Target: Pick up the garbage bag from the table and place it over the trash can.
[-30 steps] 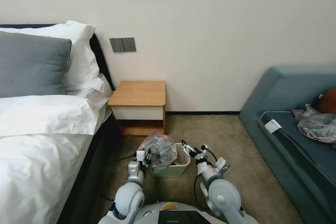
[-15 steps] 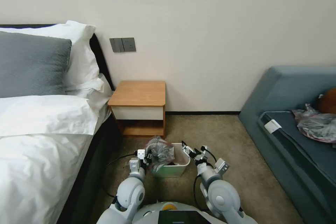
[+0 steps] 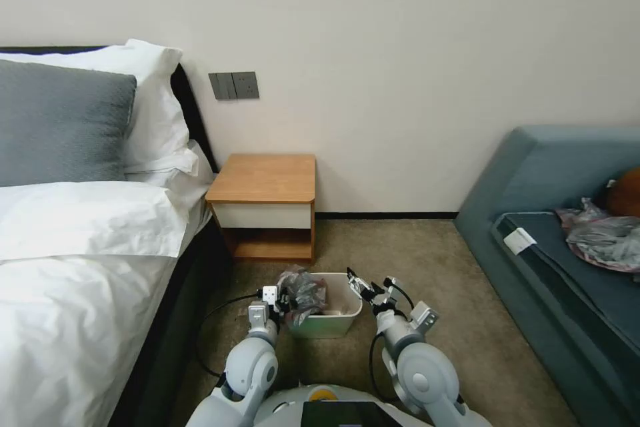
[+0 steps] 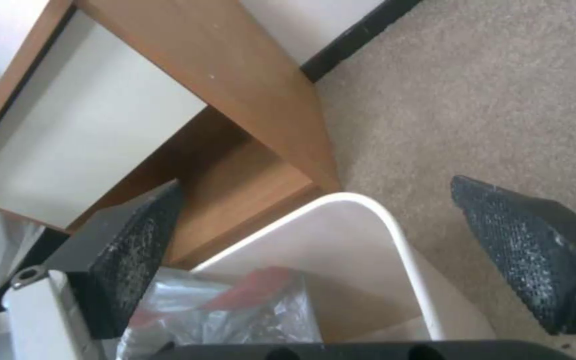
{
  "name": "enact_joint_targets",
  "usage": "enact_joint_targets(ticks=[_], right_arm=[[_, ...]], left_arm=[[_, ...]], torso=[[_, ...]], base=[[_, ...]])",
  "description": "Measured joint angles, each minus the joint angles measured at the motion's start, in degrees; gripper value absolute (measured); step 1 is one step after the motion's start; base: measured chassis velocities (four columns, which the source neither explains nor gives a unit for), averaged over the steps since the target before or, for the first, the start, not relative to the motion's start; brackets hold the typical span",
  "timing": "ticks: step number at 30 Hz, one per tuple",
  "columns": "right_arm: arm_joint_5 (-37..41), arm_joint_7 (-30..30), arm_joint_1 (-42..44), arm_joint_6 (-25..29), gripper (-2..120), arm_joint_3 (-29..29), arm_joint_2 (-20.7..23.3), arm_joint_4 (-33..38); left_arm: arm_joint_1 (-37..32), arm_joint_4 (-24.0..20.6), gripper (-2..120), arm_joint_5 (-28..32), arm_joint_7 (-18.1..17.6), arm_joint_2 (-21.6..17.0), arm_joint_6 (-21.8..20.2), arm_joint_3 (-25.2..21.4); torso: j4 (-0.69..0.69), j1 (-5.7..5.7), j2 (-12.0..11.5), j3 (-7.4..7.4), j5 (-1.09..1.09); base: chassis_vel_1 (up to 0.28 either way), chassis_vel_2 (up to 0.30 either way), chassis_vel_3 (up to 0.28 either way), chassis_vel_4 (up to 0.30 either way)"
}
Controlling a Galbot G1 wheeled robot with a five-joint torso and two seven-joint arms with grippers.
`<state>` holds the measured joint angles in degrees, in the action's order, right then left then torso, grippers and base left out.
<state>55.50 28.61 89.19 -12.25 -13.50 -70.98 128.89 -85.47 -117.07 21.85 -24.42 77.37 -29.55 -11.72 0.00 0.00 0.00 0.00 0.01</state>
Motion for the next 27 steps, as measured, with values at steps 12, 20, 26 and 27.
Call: enact_joint_targets(ticks=[12, 20, 26, 27], right_arm=[[2.2, -3.1, -1.6, -1.2, 100, -1.4, 3.5, 7.8], [0.6, -15.7, -3.3, -6.9, 100, -3.8, 10.4, 11.5], [-3.3, -19.6, -4.0, -8.7, 100, 0.1, 13.4, 11.7], [-6.0, -20.7, -4.3, -8.8, 100, 2.0, 13.8, 11.2]], left_arm=[[-3.2, -1.8, 6, -0.7, 0.9, -0.4, 11.7, -2.2], [-6.2, -3.7, 6, -5.9, 3.6, -0.3, 21.2, -4.4], [-7.2, -3.9, 6, -9.4, 5.1, -0.2, 25.8, -5.2], [-7.4, -4.3, 6, -9.9, 5.4, -0.2, 26.7, -5.2]], torso=[[0.0, 0.0, 0.0, 0.0, 0.0], [0.0, 0.0, 0.0, 0.0, -0.01], [0.01, 0.0, 0.0, 0.0, -0.01], [-0.03, 0.0, 0.0, 0.0, -0.02]], base=[[0.0, 0.0, 0.0, 0.0], [0.0, 0.0, 0.0, 0.0], [0.0, 0.0, 0.0, 0.0], [0.0, 0.0, 0.0, 0.0]])
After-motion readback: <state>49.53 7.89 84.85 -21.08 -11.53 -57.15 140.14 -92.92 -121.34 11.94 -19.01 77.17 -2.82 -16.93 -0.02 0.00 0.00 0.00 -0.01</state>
